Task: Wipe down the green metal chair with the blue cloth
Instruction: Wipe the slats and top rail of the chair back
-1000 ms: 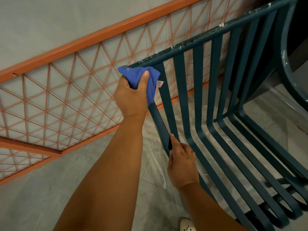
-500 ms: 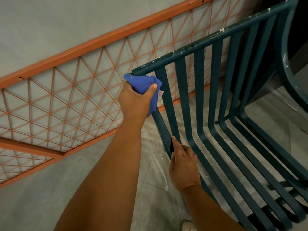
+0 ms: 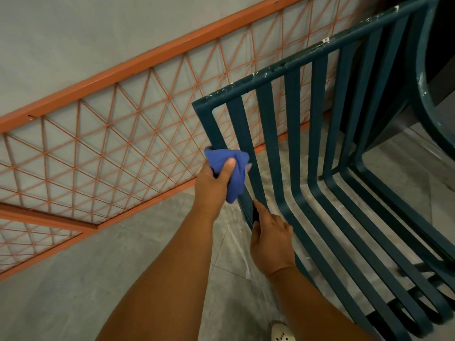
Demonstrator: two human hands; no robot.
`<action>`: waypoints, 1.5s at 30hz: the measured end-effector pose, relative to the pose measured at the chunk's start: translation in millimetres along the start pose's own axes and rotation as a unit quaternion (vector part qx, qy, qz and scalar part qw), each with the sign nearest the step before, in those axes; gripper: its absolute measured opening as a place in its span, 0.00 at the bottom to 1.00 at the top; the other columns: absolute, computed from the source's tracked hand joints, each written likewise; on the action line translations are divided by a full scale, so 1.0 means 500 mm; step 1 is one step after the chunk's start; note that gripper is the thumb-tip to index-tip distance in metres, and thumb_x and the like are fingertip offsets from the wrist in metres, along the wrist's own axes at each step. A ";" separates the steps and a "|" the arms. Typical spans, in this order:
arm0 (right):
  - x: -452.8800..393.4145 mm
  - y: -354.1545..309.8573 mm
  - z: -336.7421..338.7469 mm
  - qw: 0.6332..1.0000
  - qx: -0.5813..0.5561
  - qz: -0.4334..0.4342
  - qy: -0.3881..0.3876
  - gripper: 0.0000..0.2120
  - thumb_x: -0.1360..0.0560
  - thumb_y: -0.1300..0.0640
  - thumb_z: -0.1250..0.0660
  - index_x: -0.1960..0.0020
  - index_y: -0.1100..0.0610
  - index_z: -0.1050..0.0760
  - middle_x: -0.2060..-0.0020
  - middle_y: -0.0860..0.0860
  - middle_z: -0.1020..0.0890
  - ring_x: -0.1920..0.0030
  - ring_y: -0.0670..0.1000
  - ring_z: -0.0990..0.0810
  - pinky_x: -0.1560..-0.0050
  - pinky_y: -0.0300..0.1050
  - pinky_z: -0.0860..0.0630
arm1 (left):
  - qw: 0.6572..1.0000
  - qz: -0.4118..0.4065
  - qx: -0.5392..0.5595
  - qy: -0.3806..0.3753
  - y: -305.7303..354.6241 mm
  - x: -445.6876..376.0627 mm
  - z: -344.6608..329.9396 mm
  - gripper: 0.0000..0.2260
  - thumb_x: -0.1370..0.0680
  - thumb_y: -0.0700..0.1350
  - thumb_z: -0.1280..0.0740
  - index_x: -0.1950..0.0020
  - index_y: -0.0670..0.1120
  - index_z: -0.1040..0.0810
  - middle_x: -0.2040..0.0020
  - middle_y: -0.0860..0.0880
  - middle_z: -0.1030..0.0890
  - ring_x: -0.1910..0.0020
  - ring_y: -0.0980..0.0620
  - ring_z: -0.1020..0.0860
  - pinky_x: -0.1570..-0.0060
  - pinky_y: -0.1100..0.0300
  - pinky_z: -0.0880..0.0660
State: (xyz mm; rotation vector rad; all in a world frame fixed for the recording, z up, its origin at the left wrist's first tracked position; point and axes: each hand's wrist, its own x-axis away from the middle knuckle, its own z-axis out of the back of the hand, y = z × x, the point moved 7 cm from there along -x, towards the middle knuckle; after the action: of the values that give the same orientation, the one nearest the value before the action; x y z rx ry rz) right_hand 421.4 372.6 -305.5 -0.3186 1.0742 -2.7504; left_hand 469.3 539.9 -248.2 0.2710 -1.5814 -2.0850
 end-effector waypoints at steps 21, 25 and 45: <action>-0.147 -0.153 0.063 0.997 0.037 0.068 0.009 0.08 0.22 0.51 0.36 0.46 0.54 0.27 0.60 0.50 0.19 0.61 0.52 0.20 0.44 0.54 0.25 | 0.995 0.010 0.086 -0.047 0.082 -0.058 0.039 0.20 0.26 0.55 0.33 0.39 0.44 0.23 0.45 0.46 0.18 0.45 0.48 0.19 0.43 0.47 0.23; -0.150 -0.160 0.061 0.997 0.038 0.064 -0.004 0.10 0.22 0.52 0.36 0.44 0.56 0.27 0.56 0.53 0.18 0.57 0.54 0.18 0.45 0.52 0.23 | 0.982 -0.068 0.175 0.011 0.171 -0.098 0.075 0.08 0.22 0.42 0.34 0.44 0.43 0.23 0.50 0.46 0.17 0.48 0.48 0.19 0.48 0.54 0.22; -0.159 -0.153 0.065 0.999 -0.020 0.028 -0.038 0.09 0.22 0.54 0.35 0.44 0.56 0.28 0.54 0.53 0.19 0.53 0.54 0.20 0.56 0.46 0.22 | 0.998 0.048 0.024 -0.024 0.117 -0.039 0.051 0.21 0.24 0.56 0.34 0.36 0.46 0.25 0.43 0.47 0.19 0.44 0.49 0.21 0.42 0.49 0.24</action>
State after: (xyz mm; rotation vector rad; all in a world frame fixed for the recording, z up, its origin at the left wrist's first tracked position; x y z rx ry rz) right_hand 500.0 425.8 -240.8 -0.3900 1.1016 -2.6486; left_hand 490.5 559.9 -188.2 0.1606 -1.6414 -1.9965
